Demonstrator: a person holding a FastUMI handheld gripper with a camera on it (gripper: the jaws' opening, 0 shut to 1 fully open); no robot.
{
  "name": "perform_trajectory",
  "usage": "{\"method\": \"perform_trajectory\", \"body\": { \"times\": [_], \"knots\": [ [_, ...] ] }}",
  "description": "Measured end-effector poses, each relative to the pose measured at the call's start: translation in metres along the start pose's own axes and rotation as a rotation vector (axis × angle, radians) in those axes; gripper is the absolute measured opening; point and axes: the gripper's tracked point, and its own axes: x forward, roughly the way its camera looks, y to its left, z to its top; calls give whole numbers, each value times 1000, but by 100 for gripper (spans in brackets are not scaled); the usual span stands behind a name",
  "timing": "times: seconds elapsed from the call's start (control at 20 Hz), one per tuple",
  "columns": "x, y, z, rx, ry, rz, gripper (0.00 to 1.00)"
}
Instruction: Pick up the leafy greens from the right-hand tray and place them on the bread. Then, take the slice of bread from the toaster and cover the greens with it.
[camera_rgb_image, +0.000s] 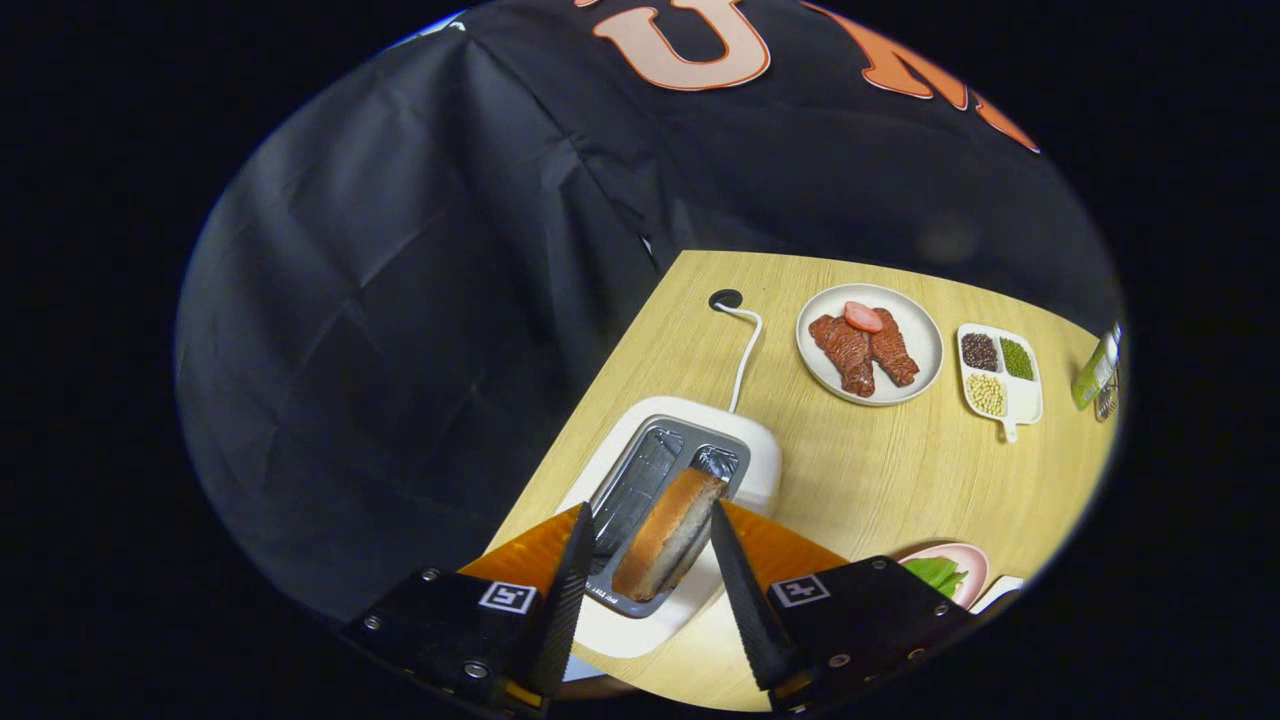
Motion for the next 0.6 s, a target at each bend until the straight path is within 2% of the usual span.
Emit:
{"method": "perform_trajectory", "body": {
  "times": [0.25,0.5,0.6],
  "knots": [
    [11,10,-18,31,78,4,51],
    [12,9,-18,16,51,-6,42],
    [7,2,-11,-11,12,-34,30]
  ]
}}
